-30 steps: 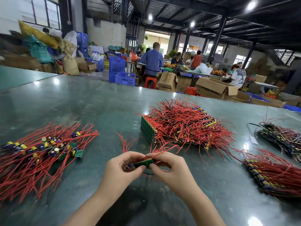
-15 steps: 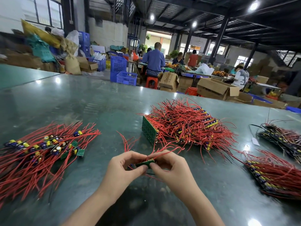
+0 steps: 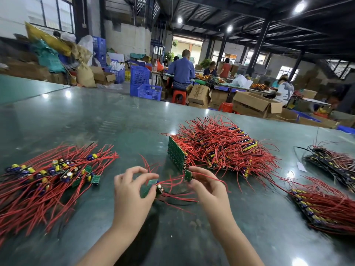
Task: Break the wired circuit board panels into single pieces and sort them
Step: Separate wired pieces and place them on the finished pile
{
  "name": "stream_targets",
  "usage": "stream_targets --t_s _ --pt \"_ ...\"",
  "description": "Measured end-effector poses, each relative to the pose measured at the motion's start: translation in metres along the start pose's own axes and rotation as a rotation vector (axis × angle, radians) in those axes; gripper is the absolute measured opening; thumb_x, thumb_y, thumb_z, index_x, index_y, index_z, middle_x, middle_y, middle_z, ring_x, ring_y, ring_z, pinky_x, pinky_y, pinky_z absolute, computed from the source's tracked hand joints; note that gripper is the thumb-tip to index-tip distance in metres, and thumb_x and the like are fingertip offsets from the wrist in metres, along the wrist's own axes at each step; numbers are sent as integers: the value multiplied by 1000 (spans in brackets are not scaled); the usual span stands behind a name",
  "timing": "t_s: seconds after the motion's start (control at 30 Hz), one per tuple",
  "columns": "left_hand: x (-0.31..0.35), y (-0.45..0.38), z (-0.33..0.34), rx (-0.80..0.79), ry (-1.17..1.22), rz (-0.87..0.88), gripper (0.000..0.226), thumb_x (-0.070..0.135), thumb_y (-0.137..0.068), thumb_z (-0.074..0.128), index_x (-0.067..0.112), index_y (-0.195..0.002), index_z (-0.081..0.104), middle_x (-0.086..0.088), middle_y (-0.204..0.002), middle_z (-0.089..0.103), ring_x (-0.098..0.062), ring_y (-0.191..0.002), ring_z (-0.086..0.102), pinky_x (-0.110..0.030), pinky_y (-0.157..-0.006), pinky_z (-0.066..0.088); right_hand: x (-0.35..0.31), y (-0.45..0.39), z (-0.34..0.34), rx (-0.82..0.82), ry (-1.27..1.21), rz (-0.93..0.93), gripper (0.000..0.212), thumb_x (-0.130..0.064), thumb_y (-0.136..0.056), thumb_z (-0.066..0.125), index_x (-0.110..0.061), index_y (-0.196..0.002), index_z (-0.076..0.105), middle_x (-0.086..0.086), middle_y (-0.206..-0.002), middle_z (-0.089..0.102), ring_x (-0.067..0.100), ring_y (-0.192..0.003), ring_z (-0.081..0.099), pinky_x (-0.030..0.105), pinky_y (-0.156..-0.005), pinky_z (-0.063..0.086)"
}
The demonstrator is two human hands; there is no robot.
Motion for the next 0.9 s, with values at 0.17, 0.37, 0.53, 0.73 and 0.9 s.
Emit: stream_targets --t_s 0.17,0.37,0.53,0.73,0.9 --pt "19 6 0 -98 222 236 25 36 -75 63 25 -97 67 15 -104 61 -6 -103 49 -9 -93 32 -4 8 13 -96 -191 69 16 -2 -90 57 -13 -91 69 5 -85 73 19 -81 67 27 -78 55" --pt "14 8 5 -219 664 -57 21 27 -75 79 33 -90 66 3 -97 70 -17 -94 65 -34 -84 52 -12 15 18 -171 -39 -73 23 7 -87 58 -11 -85 71 2 -85 74 12 -81 70 19 -68 54" --pt "15 9 11 -261 794 -89 22 24 -71 78 31 -89 66 1 -104 71 -15 -97 68 -27 -86 54 -12 15 15 -151 -97 -44 15 8 -86 59 -5 -89 67 4 -85 74 10 -76 70 18 -65 53" --pt "12 7 10 -234 741 -25 24 15 -77 76 33 -88 65 5 -106 71 -14 -103 66 -27 -89 52 -5 15 19 -170 -183 146 16 0 -90 56 -9 -96 68 9 -89 74 23 -84 70 34 -77 59" --pt "15 13 12 -277 659 67 50 3 -76 64 42 -107 57 14 -117 66 -11 -112 63 -22 -99 44 -4 12 18 -236 -242 276 20 -4 -94 50 -6 -89 69 8 -84 74 19 -80 71 24 -72 56"
Point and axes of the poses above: each hand's wrist, its own y-axis away from the middle knuckle, its own z-axis out of the palm, x = y × z, the point moved 2 cm from there along -y, towards the middle knuckle
